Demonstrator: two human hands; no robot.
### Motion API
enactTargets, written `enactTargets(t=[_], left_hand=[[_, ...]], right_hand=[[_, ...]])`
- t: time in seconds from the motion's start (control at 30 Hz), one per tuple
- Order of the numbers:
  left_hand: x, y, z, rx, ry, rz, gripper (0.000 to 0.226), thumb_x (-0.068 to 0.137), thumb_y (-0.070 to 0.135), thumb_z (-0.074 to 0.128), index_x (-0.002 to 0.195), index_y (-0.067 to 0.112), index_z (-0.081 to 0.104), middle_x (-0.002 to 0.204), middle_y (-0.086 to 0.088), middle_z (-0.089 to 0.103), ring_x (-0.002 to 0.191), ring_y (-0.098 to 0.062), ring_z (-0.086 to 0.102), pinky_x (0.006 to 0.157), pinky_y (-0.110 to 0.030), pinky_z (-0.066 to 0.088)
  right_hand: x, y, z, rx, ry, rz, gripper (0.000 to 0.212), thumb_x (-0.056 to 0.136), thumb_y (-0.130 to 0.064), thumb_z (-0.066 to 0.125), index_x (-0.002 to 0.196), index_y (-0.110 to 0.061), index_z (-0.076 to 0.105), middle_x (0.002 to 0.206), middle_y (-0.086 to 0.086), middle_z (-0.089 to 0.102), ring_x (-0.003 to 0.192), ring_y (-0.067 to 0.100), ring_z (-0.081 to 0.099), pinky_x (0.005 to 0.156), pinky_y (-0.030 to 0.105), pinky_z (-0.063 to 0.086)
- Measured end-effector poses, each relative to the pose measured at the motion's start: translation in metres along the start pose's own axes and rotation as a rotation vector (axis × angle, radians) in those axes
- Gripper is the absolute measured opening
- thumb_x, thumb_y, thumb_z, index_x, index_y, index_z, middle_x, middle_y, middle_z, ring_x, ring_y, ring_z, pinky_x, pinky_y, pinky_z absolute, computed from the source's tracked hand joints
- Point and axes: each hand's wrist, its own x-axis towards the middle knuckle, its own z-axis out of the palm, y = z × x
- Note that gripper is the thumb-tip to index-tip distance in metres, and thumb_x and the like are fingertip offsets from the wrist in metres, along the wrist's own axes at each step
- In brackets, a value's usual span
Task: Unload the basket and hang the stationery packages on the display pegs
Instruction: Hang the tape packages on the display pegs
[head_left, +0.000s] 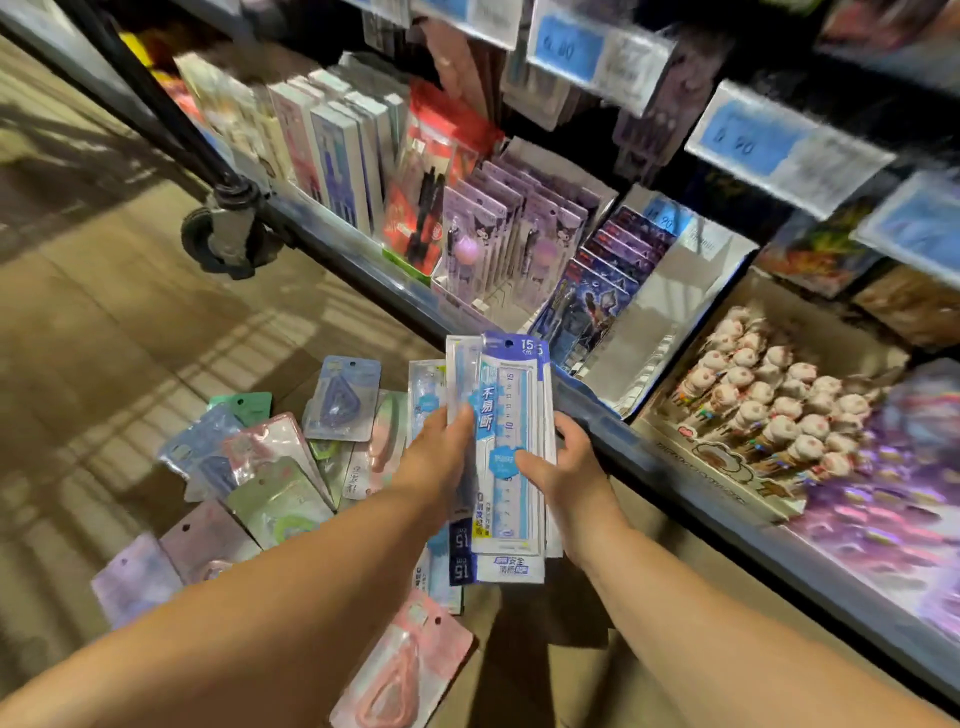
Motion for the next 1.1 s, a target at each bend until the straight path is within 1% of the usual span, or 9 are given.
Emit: enactTargets(t=[0.1, 0.23, 0.43, 0.63, 0.73, 0.8, 0.87, 0.93, 1.1], left_hand=[[-0.024, 0.035, 0.008, -0.106, -0.035, 0.083, 0.026, 0.1, 0.047, 0.045, 0.116, 0.028, 0.053, 0.1, -0.005, 0.074, 0.086, -0.025, 0.074, 0.074, -0.05, 0.059], [-0.065, 0.073, 0.006, -0.286, -0.071, 0.188, 0.022, 0.103, 0.036, 0.046, 0.12, 0.024, 0.05, 0.109, -0.006, 0.07, 0.092, -0.027, 0.071, 0.068, -0.043, 0.059], [-0.126, 0.118, 0.01, -0.501, -0.093, 0.312, 0.018, 0.1, 0.03, 0.052, 0.115, 0.019, 0.053, 0.09, -0.009, 0.072, 0.061, -0.018, 0.072, 0.05, -0.035, 0.059], [-0.177, 0.156, 0.036, -0.411, -0.203, 0.378, 0.036, 0.102, 0.042, 0.045, 0.122, 0.016, 0.06, 0.098, -0.01, 0.075, 0.081, -0.025, 0.074, 0.068, -0.044, 0.059], [-0.199, 0.171, 0.074, -0.392, -0.254, 0.413, 0.05, 0.101, 0.051, 0.038, 0.132, 0.016, 0.056, 0.115, -0.009, 0.071, 0.103, -0.031, 0.069, 0.08, -0.045, 0.058], [-0.216, 0.178, 0.103, -0.378, -0.277, 0.364, 0.057, 0.101, 0.057, 0.03, 0.127, 0.017, 0.061, 0.112, -0.003, 0.07, 0.109, -0.034, 0.066, 0.081, -0.042, 0.056], [-0.228, 0.176, 0.134, -0.359, -0.359, 0.327, 0.062, 0.1, 0.062, 0.027, 0.122, 0.019, 0.066, 0.11, -0.007, 0.073, 0.104, -0.033, 0.069, 0.091, -0.05, 0.054], [-0.247, 0.171, 0.164, -0.355, -0.443, 0.317, 0.058, 0.101, 0.059, 0.028, 0.121, 0.02, 0.067, 0.111, -0.011, 0.073, 0.102, -0.032, 0.07, 0.094, -0.052, 0.052], [-0.293, 0.145, 0.229, -0.276, -0.655, 0.274, 0.046, 0.104, 0.047, 0.032, 0.116, 0.019, 0.067, 0.102, -0.009, 0.076, 0.088, -0.024, 0.073, 0.077, -0.039, 0.06]], right_hand=[[-0.013, -0.038, 0.011, 0.034, 0.036, -0.144, 0.052, 0.08, -0.01, 0.069, 0.126, -0.024, 0.05, 0.125, 0.009, 0.064, 0.113, 0.025, 0.064, 0.093, 0.044, 0.053], [-0.039, -0.092, 0.028, -0.152, 0.056, -0.26, 0.051, 0.098, -0.012, 0.056, 0.139, -0.037, 0.04, 0.122, -0.009, 0.057, 0.104, -0.008, 0.057, 0.089, 0.015, 0.047], [-0.072, -0.153, 0.041, -0.371, 0.091, -0.457, 0.064, 0.091, -0.027, 0.061, 0.148, -0.035, 0.033, 0.132, -0.007, 0.044, 0.13, 0.011, 0.045, 0.113, 0.039, 0.036], [-0.122, -0.216, 0.028, -0.419, 0.071, -0.635, 0.063, 0.096, -0.013, 0.059, 0.148, -0.03, 0.027, 0.132, -0.013, 0.047, 0.12, 0.005, 0.049, 0.104, 0.025, 0.041], [-0.149, -0.237, 0.005, -0.499, 0.197, -0.726, 0.055, 0.095, -0.011, 0.06, 0.138, -0.028, 0.03, 0.119, -0.011, 0.048, 0.107, 0.003, 0.054, 0.093, 0.011, 0.043], [-0.166, -0.244, -0.017, -0.588, 0.358, -0.742, 0.053, 0.093, -0.019, 0.062, 0.139, -0.019, 0.036, 0.122, -0.007, 0.039, 0.115, 0.008, 0.046, 0.102, 0.018, 0.04], [-0.184, -0.247, -0.046, -0.606, 0.49, -0.756, 0.052, 0.092, -0.026, 0.064, 0.137, -0.016, 0.04, 0.124, -0.005, 0.032, 0.119, 0.011, 0.04, 0.106, 0.027, 0.036], [-0.204, -0.245, -0.077, -0.586, 0.575, -0.737, 0.049, 0.091, -0.031, 0.065, 0.132, -0.018, 0.042, 0.121, -0.007, 0.031, 0.111, 0.006, 0.04, 0.096, 0.02, 0.036], [-0.249, -0.228, -0.142, -0.574, 0.735, -0.72, 0.046, 0.087, -0.035, 0.069, 0.126, -0.025, 0.046, 0.115, -0.015, 0.037, 0.104, -0.015, 0.042, 0.088, 0.007, 0.036]])
